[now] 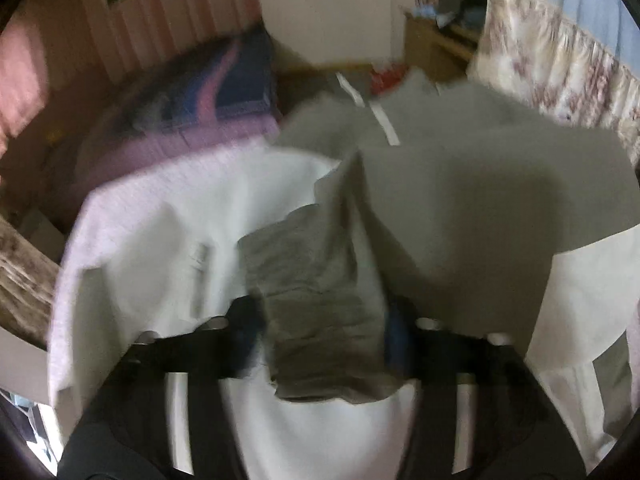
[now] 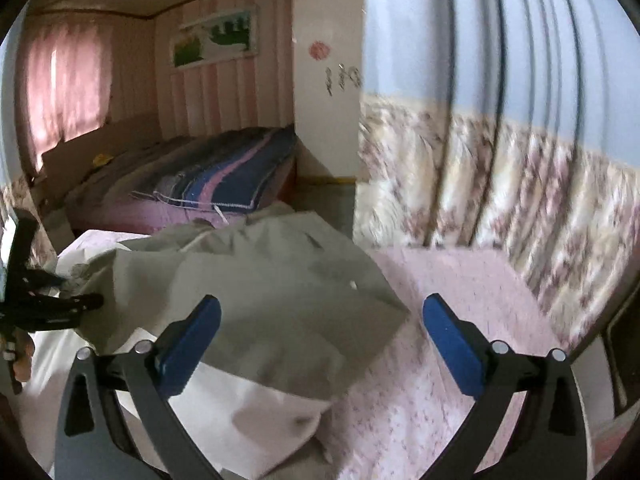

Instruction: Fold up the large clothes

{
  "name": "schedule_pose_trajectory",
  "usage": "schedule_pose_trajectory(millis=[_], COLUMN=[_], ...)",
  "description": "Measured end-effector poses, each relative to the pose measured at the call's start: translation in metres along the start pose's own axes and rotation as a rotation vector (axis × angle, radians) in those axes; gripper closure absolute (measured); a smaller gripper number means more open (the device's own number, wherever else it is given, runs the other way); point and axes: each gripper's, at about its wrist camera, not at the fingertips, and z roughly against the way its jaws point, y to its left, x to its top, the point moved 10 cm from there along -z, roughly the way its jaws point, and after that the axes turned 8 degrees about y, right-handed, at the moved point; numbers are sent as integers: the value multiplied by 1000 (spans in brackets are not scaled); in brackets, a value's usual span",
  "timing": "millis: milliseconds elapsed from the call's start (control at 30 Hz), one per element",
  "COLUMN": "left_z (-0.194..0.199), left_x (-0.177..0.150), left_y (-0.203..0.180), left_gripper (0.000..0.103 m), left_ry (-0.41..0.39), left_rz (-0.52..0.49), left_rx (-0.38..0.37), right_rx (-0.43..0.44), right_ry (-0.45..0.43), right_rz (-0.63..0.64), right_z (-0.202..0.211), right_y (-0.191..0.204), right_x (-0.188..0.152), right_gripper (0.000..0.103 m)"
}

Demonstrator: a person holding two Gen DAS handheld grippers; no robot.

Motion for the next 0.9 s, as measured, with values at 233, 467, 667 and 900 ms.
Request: schedule_pose_trajectory(millis=[233,467,667,900], left_z=[83,38,51,87], left_x=[26,-8,-51,-109], left_y=[93,162,175,148], left_gripper=[73,58,10,3], left_ry=[-242,-72,-117,-182], left_rz=[181,204,248,232], left_rx=[126,293,307,314], right_rx=[11,144,144,183], right_ry=[39,210,325,428], right_rz=[-89,-107,-62,-20], right_z=[-5,-57,-54,-53], right_y=[-22,16,23,30], right_x=[-4,-32,-73,-126], right_gripper=[2,2,2,54])
